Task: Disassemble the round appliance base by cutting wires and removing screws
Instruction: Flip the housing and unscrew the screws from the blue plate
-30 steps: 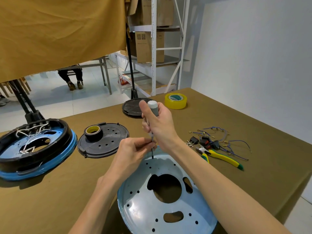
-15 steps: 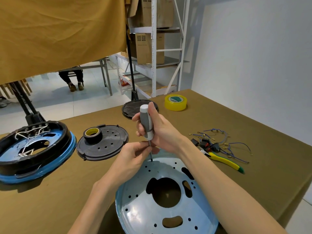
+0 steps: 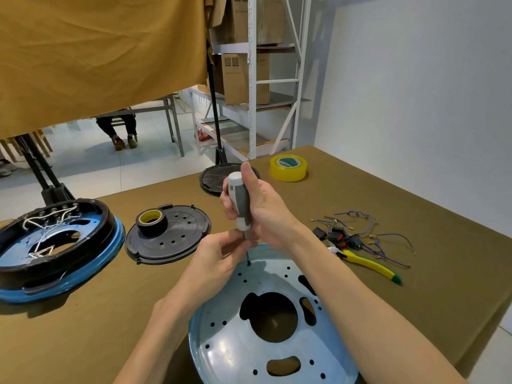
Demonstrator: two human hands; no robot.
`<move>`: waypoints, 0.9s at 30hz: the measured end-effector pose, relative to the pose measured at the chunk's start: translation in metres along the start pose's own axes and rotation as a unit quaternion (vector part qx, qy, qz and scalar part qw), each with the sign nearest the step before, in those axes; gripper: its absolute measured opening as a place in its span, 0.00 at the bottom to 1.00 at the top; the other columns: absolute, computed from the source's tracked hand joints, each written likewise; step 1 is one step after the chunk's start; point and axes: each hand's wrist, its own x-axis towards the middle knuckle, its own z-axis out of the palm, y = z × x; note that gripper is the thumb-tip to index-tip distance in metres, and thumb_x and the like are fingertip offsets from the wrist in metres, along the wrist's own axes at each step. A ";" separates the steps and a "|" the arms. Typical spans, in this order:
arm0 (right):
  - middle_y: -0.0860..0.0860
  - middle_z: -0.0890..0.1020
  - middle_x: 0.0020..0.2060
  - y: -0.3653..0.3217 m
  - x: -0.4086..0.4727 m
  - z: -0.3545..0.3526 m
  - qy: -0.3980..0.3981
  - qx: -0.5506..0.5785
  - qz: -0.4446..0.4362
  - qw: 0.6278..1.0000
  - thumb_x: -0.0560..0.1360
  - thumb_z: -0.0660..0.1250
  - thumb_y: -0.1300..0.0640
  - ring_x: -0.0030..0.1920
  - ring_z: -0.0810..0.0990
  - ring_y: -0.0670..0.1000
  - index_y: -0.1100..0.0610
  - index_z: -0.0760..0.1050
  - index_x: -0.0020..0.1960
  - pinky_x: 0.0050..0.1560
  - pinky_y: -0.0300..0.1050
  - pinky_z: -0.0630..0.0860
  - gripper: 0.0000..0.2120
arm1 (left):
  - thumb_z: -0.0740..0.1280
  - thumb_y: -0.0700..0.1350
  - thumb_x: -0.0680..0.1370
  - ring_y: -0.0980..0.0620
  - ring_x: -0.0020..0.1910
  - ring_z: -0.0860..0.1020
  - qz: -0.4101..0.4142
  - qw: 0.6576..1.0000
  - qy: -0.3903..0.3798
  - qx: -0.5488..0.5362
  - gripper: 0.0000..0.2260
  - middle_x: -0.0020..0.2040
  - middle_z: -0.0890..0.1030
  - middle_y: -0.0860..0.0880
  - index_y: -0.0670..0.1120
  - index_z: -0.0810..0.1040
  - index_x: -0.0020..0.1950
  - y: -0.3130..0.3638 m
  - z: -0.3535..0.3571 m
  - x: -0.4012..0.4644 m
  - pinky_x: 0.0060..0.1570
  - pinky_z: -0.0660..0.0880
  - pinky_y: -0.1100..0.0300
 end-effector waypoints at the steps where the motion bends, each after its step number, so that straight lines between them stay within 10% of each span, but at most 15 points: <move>1: 0.52 0.76 0.33 0.002 0.001 0.000 -0.002 0.000 0.004 1.000 0.84 0.54 0.38 0.32 0.72 0.49 0.59 0.73 0.46 0.38 0.38 0.73 0.26 | 0.66 0.40 0.84 0.56 0.57 0.84 0.004 1.000 -0.004 0.001 0.10 0.52 0.87 0.55 0.49 0.85 0.59 0.000 0.000 0.000 0.61 0.79 0.60; 9: 0.53 0.81 0.39 0.009 0.001 0.005 0.081 -0.038 -0.065 0.994 0.69 0.75 0.34 0.31 0.77 0.51 0.59 0.73 0.51 0.33 0.41 0.75 0.30 | 0.68 0.41 0.82 0.54 0.51 0.86 -0.022 1.000 0.016 -0.002 0.07 0.47 0.88 0.53 0.48 0.87 0.54 -0.001 0.000 0.002 0.60 0.81 0.52; 18: 0.54 0.80 0.34 0.003 -0.001 -0.001 0.028 0.033 0.035 0.998 0.83 0.56 0.36 0.34 0.77 0.51 0.59 0.79 0.44 0.40 0.42 0.76 0.29 | 0.65 0.40 0.84 0.56 0.56 0.84 -0.007 1.000 0.006 0.003 0.10 0.51 0.87 0.55 0.49 0.85 0.57 0.003 -0.002 0.000 0.62 0.79 0.56; 27: 0.52 0.80 0.34 0.003 -0.001 0.007 0.131 -0.033 -0.076 0.988 0.75 0.72 0.43 0.28 0.74 0.49 0.58 0.72 0.45 0.30 0.40 0.74 0.19 | 0.69 0.42 0.82 0.55 0.50 0.86 -0.014 0.999 0.032 0.022 0.07 0.46 0.88 0.55 0.48 0.87 0.53 0.004 0.000 0.001 0.57 0.81 0.52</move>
